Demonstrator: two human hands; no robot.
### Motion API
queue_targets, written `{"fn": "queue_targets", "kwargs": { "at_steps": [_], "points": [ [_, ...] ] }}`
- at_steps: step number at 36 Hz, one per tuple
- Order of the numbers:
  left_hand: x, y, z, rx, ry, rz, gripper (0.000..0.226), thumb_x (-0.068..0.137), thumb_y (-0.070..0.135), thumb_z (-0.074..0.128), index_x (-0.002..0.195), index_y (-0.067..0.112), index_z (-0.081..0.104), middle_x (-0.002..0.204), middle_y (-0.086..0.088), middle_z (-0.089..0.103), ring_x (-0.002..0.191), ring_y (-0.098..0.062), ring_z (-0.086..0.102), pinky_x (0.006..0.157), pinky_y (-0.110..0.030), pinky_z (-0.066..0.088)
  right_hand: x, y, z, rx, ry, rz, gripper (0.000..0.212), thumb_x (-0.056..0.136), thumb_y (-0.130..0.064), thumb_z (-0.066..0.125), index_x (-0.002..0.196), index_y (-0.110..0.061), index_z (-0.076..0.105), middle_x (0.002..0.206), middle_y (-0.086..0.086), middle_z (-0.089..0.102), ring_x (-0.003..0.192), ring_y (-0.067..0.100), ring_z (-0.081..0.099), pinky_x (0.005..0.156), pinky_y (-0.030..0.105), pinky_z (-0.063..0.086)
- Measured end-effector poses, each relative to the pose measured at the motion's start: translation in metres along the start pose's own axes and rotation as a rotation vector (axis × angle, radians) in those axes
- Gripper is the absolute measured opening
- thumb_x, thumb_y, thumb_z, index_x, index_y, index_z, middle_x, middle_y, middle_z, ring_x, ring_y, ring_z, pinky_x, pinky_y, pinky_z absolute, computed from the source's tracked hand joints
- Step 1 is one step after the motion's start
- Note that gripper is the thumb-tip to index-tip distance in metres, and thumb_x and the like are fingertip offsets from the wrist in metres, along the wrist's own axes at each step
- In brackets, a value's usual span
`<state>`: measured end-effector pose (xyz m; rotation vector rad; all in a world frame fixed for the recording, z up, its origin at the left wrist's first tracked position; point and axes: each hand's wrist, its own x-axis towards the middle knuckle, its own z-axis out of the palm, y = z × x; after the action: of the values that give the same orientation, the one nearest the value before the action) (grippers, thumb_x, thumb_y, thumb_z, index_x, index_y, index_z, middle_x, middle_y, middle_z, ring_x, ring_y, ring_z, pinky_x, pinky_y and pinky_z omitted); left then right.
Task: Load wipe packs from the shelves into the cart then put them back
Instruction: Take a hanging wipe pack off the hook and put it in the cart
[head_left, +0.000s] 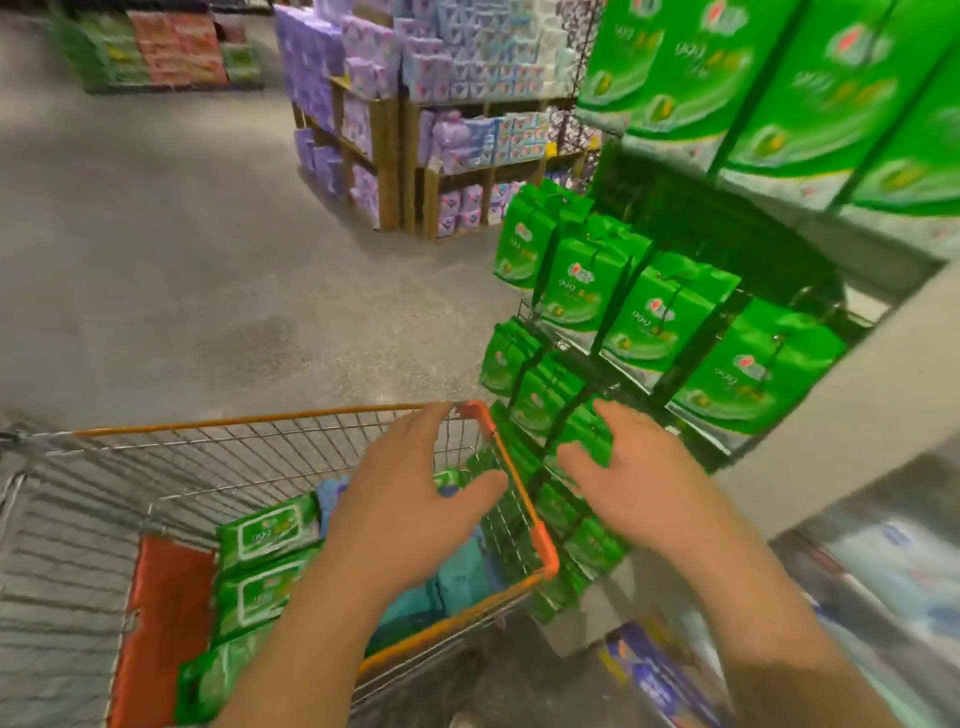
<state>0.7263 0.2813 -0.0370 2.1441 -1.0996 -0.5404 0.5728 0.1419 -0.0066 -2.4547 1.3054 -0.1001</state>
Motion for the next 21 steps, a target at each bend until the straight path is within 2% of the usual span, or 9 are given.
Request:
{"fn": "queue_targets", "kwargs": {
  "at_steps": [2,4,6,10,16,19,21],
  "points": [
    [-0.010,0.016,0.002,0.005,-0.035,0.069,0.083,0.086,0.063,0.062,0.156,0.040,0.026,0.161,0.013,0.029,0.147,-0.010,0.028,0.111,-0.026,0.026,-0.022,0.011,-0.011,-0.006,0.034,0.040,0.069,0.097,-0.051,0.054,0.152,-0.012,0.039,0.157,0.008,0.042,0.144,0.024,0.040,0.116,0.030,0.030],
    [-0.017,0.032,0.007,0.006,-0.067,0.133,0.083,0.086,0.062,0.064,0.156,0.039,0.027,0.160,0.013,0.032,0.145,-0.008,0.029,0.106,-0.022,0.026,-0.045,0.025,-0.023,0.014,0.083,0.067,0.059,0.095,-0.048,0.058,0.143,-0.014,0.050,0.145,0.009,0.055,0.135,0.027,0.049,0.108,0.032,0.038],
    [-0.025,0.050,0.015,0.021,-0.102,0.194,0.086,0.085,0.065,0.063,0.157,0.038,0.026,0.162,0.012,0.030,0.147,-0.009,0.028,0.111,-0.025,0.027,-0.069,0.042,-0.037,0.008,0.127,0.120,0.052,0.094,-0.046,0.061,0.137,-0.017,0.054,0.135,0.009,0.061,0.127,0.028,0.054,0.102,0.032,0.042],
    [-0.042,0.092,0.038,0.046,-0.160,0.319,0.092,0.083,0.072,0.059,0.159,0.039,0.020,0.164,0.011,0.026,0.149,-0.010,0.026,0.118,-0.032,0.027,-0.121,0.078,-0.066,-0.019,0.221,0.225,0.064,0.092,-0.053,0.058,0.145,-0.018,0.048,0.145,0.007,0.055,0.133,0.024,0.050,0.109,0.032,0.038],
    [-0.073,0.162,0.092,0.069,-0.229,0.530,0.095,0.080,0.078,0.057,0.159,0.037,0.022,0.163,0.012,0.028,0.150,-0.008,0.025,0.121,-0.031,0.025,-0.207,0.139,-0.106,-0.014,0.332,0.402,0.060,0.096,-0.045,0.058,0.146,-0.014,0.045,0.152,0.007,0.048,0.139,0.023,0.043,0.108,0.029,0.031],
    [-0.100,0.204,0.124,0.063,-0.268,0.633,0.090,0.083,0.070,0.062,0.158,0.034,0.026,0.162,0.011,0.031,0.148,-0.007,0.026,0.117,-0.023,0.022,-0.251,0.178,-0.121,-0.022,0.375,0.459,0.068,0.095,-0.048,0.057,0.152,-0.015,0.039,0.156,0.006,0.044,0.142,0.021,0.039,0.112,0.027,0.028],
    [-0.120,0.233,0.147,0.038,-0.298,0.675,0.085,0.083,0.067,0.064,0.155,0.036,0.030,0.157,0.014,0.036,0.143,-0.005,0.030,0.110,-0.020,0.026,-0.281,0.206,-0.131,-0.025,0.416,0.483,0.065,0.095,-0.047,0.058,0.151,-0.017,0.041,0.154,0.004,0.046,0.140,0.022,0.041,0.111,0.027,0.031]
  ]
}}
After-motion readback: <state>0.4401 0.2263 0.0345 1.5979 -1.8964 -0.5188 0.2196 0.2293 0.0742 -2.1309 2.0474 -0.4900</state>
